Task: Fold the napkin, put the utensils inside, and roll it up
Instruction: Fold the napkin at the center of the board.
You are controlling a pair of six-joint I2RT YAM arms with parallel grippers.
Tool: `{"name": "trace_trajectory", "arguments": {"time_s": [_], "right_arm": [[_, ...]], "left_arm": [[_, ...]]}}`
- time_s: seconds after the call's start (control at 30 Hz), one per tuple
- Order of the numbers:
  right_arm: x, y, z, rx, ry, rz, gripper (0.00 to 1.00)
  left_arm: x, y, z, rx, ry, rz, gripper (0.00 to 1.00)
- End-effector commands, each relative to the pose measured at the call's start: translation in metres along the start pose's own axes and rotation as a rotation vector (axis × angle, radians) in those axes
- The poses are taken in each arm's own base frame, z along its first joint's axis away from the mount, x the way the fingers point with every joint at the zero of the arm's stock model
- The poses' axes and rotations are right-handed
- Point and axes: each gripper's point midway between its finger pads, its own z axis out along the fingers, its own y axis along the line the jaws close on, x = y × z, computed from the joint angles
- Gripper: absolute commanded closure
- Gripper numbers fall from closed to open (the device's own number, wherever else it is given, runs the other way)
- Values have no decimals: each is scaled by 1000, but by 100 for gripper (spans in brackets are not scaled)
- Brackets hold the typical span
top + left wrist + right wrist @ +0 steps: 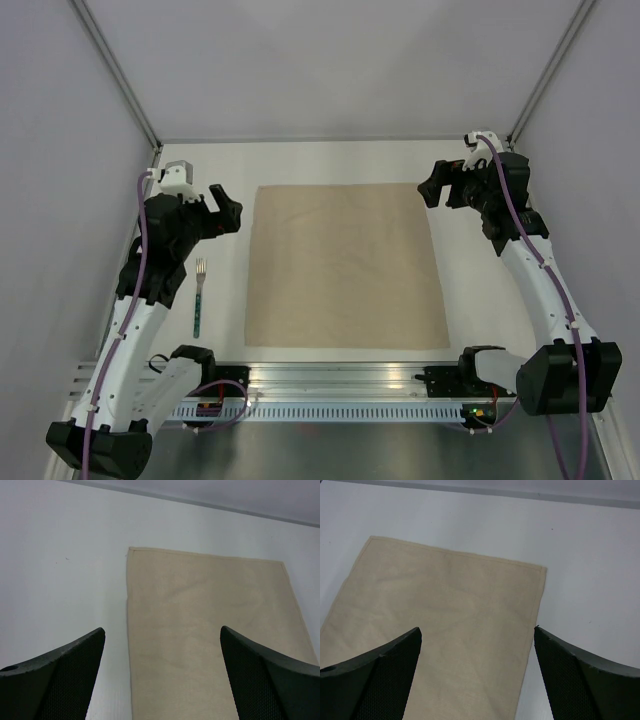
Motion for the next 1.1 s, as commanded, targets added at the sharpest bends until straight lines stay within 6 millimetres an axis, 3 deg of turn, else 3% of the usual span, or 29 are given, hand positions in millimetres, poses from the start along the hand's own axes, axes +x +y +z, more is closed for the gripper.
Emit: {"name": "trace_trajectory", "arguments": {"time_s": [0.0, 0.17, 0.33, 0.47, 0.5, 0.53, 0.57, 0.6, 0.67, 0.7, 0.77, 0.8, 0.83, 0.9, 0.93, 1.03, 1.07], "right_arm": [[-15, 2, -9, 8, -30, -1, 2], [-16, 2, -10, 9, -31, 1, 2], [-16, 6, -11, -10, -20, -3, 2], [-19, 7, -11, -13, -19, -5, 2], [-19, 6, -12, -10, -16, -4, 2], [-19, 6, -12, -6, -13, -3, 2], [-21, 5, -12, 0, -14, 0, 2], [-20, 4, -12, 3, -8, 4, 2], [-23, 4, -12, 6, -10, 3, 2], [-22, 3, -11, 11, -5, 7, 2], [-26, 1, -12, 28, -12, 5, 2], [-26, -3, -12, 49, -9, 6, 2], [-28, -6, -12, 63, -11, 4, 2], [-36, -10, -14, 91, -26, 0, 2], [-38, -12, -15, 109, -28, -5, 2], [-44, -12, -17, 112, -33, -5, 2], [-45, -11, -17, 107, -36, -3, 2]], "left_arm": [[-8, -10, -8, 54, -10, 23, 0], [-13, -14, -7, 64, -12, 19, 1], [-19, -37, -9, 113, -9, 26, 3], [-6, -83, -3, 165, 32, 65, 6], [9, -104, 1, 185, 64, 98, 6], [9, -120, 2, 208, 56, 99, 6], [21, -129, 13, 191, 75, 123, 7], [35, -155, 8, 247, 95, 152, 7], [50, -182, 12, 289, 103, 167, 9], [74, -202, 14, 315, 143, 206, 10], [96, -230, 18, 362, 156, 225, 13], [112, -249, 11, 403, 169, 248, 14], [138, -260, 19, 409, 205, 286, 16], [161, -294, 11, 477, 201, 315, 16], [185, -302, 15, 486, 227, 355, 16], [212, -344, 2, 593, 247, 370, 18], [234, -353, 6, 609, 273, 385, 19]]}}
